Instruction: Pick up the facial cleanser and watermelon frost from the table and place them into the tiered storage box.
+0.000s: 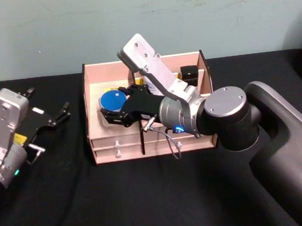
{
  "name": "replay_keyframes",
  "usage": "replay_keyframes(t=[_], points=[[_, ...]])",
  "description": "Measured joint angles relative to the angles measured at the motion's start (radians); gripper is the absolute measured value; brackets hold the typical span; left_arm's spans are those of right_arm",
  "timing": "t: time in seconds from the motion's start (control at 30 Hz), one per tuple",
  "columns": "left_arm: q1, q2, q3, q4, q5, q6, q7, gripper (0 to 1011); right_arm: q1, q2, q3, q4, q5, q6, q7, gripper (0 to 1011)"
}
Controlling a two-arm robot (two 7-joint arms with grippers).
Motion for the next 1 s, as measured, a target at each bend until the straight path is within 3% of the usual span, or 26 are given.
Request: replay_keyframes(t=[0.5,0.83,1.0], points=[[0.000,0.000,0.000,0.000,0.000,0.000,0.000,1001,0.003,-0.003,-0.001,0.007,-0.005,0.007,-0.003,741],[0.000,0.000,0.000,0.000,0.000,0.000,0.000,1001,-0.004,-0.005,0.008,0.002,-0.005,-0.016,-0.014,1000],[0.000,0.000,0.000,0.000,0.000,0.000,0.000,1001,-0.018,-0.004,0.016,-0.020,-0.020,-0.048,-0.036,1002]])
